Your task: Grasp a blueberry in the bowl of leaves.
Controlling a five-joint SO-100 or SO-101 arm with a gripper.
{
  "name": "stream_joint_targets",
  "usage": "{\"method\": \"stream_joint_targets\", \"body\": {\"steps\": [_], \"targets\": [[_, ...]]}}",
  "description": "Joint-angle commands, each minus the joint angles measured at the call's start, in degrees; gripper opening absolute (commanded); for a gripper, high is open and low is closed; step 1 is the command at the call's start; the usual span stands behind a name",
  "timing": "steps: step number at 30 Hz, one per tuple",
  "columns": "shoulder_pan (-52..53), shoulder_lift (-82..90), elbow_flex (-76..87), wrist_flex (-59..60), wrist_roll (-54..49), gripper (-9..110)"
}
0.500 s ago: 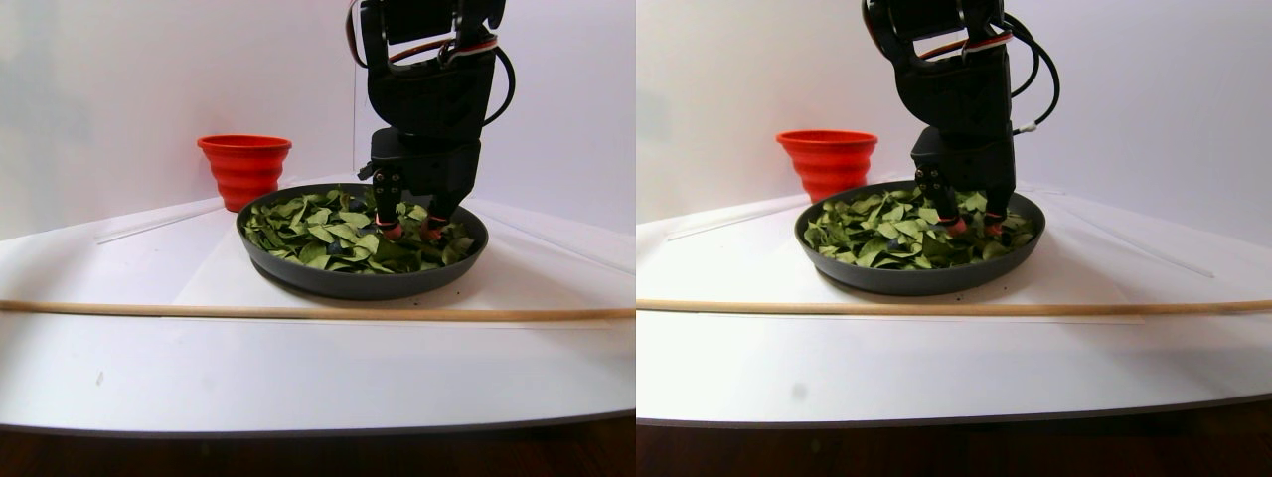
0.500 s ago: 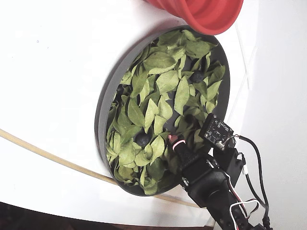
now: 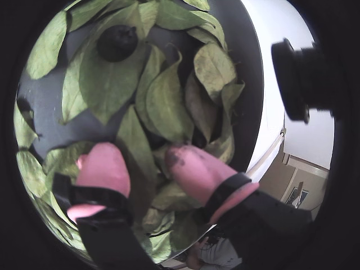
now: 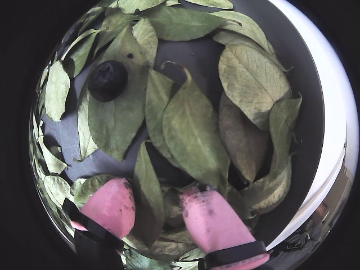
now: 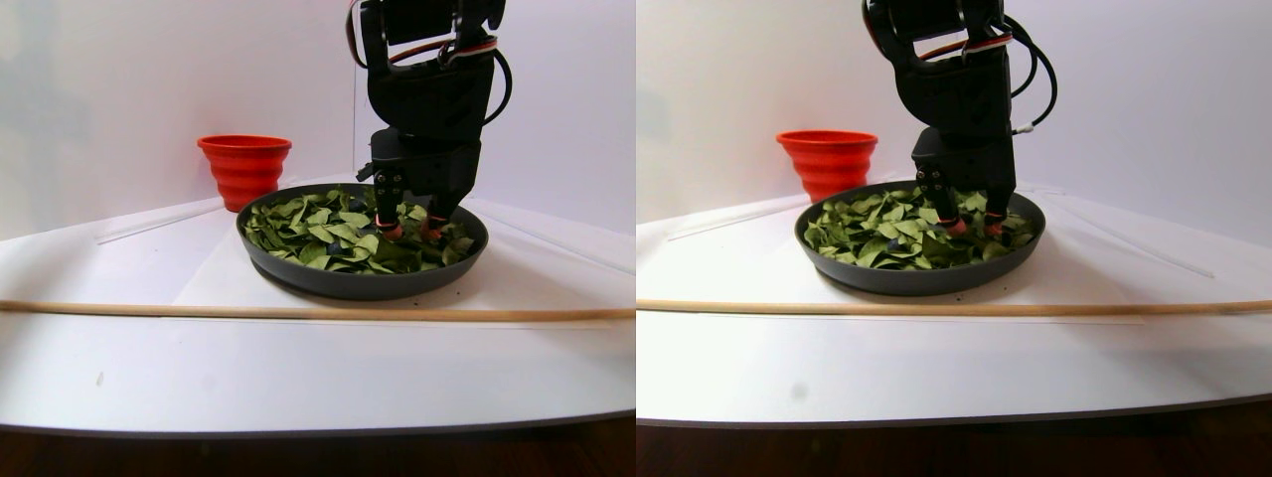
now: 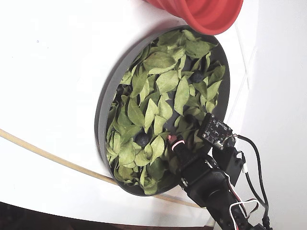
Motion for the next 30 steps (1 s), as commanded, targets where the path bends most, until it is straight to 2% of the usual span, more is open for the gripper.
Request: {"method": "stream_joint_targets", "body": {"steps": [1,30], "targets": [[1.2,0.3,-0.7,-0.7,-0.3,15],[0.7,9.1,0.2,3.4,1.8,16]]}}
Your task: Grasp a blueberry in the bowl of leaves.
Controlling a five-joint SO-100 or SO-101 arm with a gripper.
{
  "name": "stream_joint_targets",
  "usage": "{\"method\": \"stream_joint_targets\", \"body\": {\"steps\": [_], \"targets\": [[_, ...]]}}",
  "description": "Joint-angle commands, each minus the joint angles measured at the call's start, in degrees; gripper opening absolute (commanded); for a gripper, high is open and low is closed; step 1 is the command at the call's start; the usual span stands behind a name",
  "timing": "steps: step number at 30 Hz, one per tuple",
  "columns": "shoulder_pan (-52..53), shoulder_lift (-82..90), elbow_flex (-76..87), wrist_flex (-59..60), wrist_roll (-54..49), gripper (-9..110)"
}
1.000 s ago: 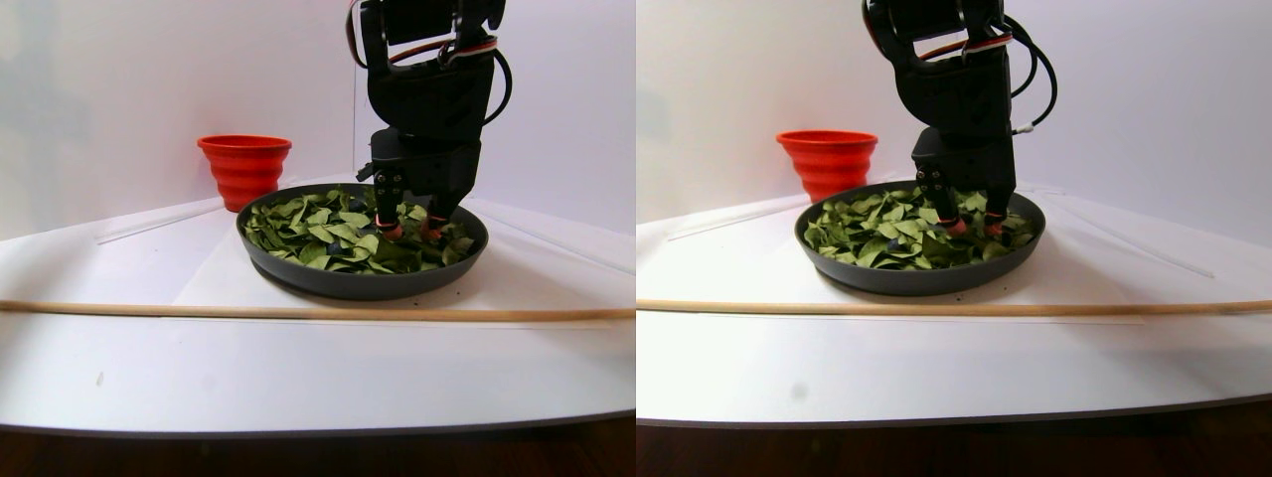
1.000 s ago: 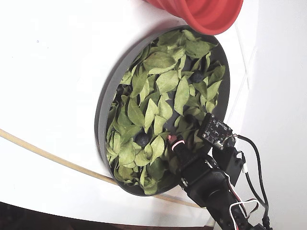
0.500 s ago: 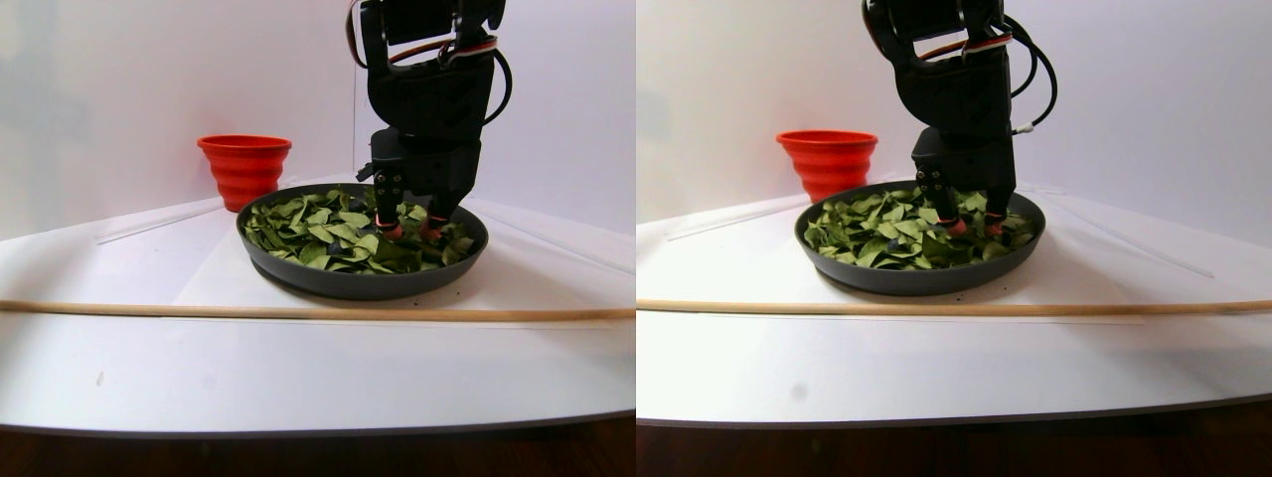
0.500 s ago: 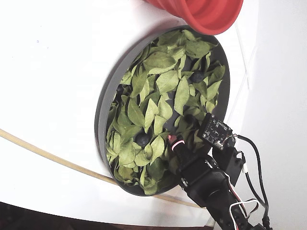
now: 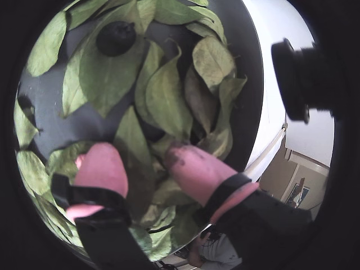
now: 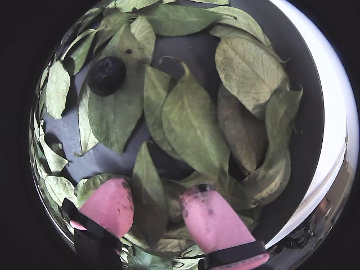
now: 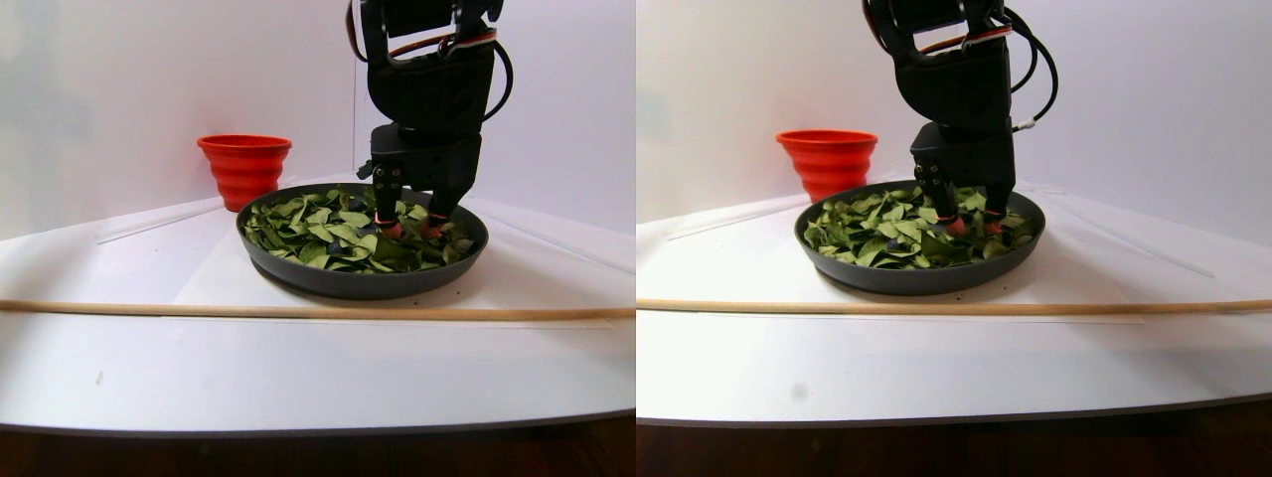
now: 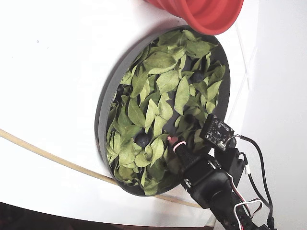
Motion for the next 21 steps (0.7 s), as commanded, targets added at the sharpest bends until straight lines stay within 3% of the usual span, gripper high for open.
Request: {"method": "stream_joint_targets", "body": {"steps": [1,21], "targets": [[0.7,6.7,0.1,0.4,0.4,16],[-0.4,12.4,-1.1,4.0,1.8,17]]}}
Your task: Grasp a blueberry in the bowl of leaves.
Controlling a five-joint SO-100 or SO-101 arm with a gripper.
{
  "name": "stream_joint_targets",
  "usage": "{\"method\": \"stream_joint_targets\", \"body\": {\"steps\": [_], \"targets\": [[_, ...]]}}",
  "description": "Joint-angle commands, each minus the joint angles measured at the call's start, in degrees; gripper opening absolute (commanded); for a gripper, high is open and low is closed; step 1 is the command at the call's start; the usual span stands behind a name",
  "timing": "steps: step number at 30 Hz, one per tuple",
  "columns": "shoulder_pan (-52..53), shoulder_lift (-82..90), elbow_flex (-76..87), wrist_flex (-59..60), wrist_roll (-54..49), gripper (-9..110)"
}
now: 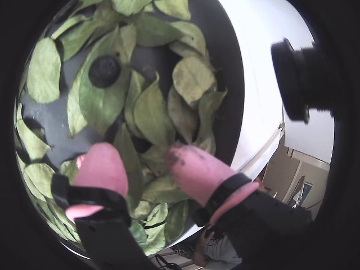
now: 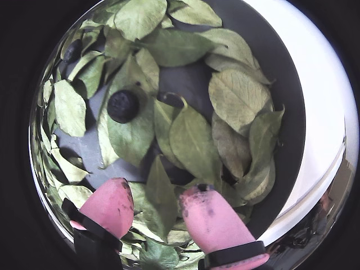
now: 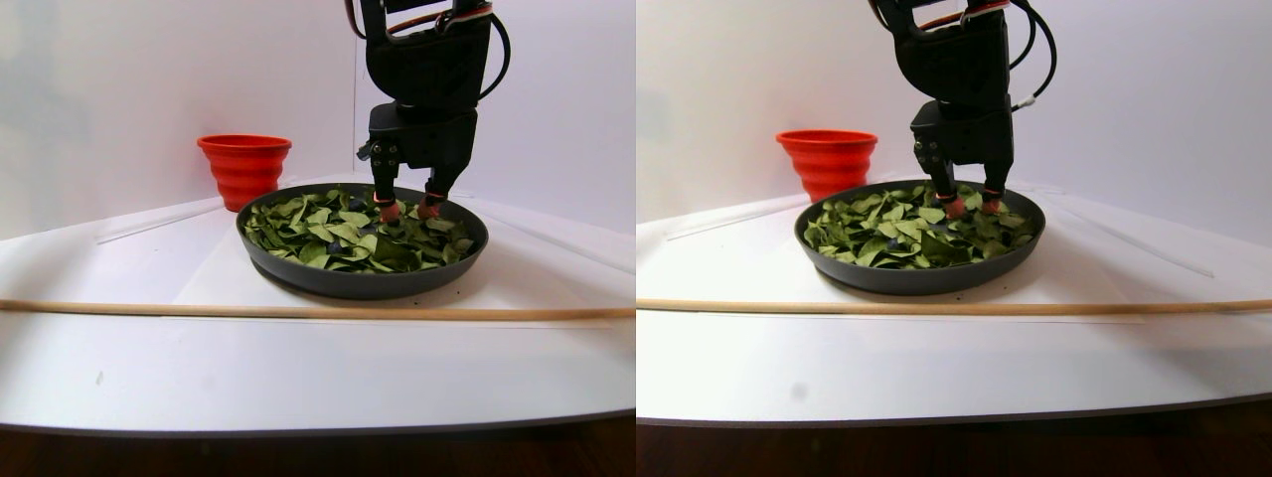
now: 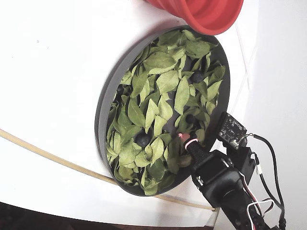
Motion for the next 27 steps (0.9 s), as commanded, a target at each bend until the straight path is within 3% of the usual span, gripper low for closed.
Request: {"method": "stream_joint_targets", "body": {"steps": [1,27], "targets": [[-0.1,7.4,-1.1,0.9,0.1,17],[-1.5,1.5,-7.6,0.0,1.9,18]]}}
